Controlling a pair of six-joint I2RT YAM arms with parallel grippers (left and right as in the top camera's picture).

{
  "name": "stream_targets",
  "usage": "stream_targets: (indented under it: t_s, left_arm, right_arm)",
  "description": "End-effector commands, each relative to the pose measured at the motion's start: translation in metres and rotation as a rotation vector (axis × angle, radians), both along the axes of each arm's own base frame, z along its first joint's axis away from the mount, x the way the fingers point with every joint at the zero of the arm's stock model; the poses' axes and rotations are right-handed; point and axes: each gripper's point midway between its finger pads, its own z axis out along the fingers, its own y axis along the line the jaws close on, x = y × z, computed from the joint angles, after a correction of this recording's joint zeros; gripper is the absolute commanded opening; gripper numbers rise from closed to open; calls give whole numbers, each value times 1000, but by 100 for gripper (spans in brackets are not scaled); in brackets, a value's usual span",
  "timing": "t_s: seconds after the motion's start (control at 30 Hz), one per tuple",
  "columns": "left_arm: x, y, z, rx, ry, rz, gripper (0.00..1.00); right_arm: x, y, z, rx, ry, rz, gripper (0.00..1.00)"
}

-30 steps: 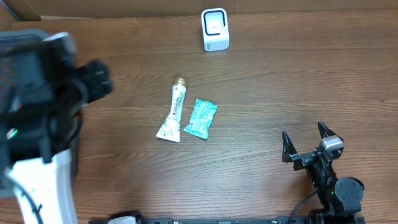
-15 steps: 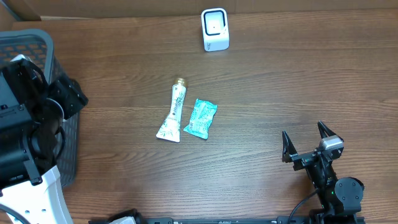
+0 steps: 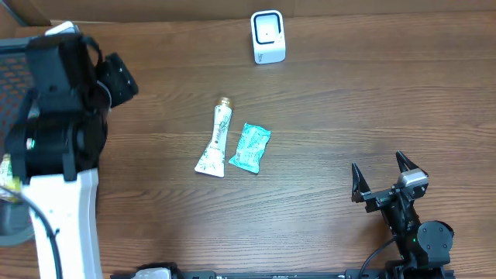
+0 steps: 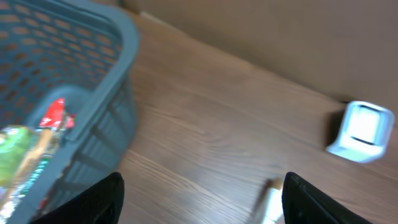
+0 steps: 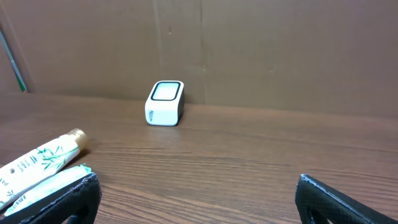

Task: Scan the item barcode
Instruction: 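Move the left gripper back toward the grey basket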

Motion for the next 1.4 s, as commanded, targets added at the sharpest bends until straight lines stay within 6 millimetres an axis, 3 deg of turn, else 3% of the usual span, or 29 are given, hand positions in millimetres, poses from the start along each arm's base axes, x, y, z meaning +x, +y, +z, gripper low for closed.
stream_targets:
  t_s: [0.0,0.17,0.4,0.67,0.77,0.87,1.13,1.37]
  left_arm:
    - [9,25,1,123,37,95,75]
    - [11,54,5,123,5,217,78]
    - [-10,124,11,145,-23,441,81]
    - [-12,182,-8,141,1,575,81]
    - [-15,209,-28,133,49,635,80]
    - [-14,222,-51,92,101,640,79]
    - [-21,228,-128,-45,314,651,79]
    - [-25,219,-188,-130,430,618,79]
  right_arm:
    - [0,3,-2,3,-3,12,100]
    - [0,3,-2,3,-3,12,100]
    - [0,3,-2,3,-3,12,100]
    - [0,3,-2,3,-3,12,100]
    - [0,3,-2,3,-3,12,100]
    - [0,3,-2,3,-3,12,100]
    - [0,3,-2,3,-3,12,100]
    - [0,3,-2,3,-3,12,100]
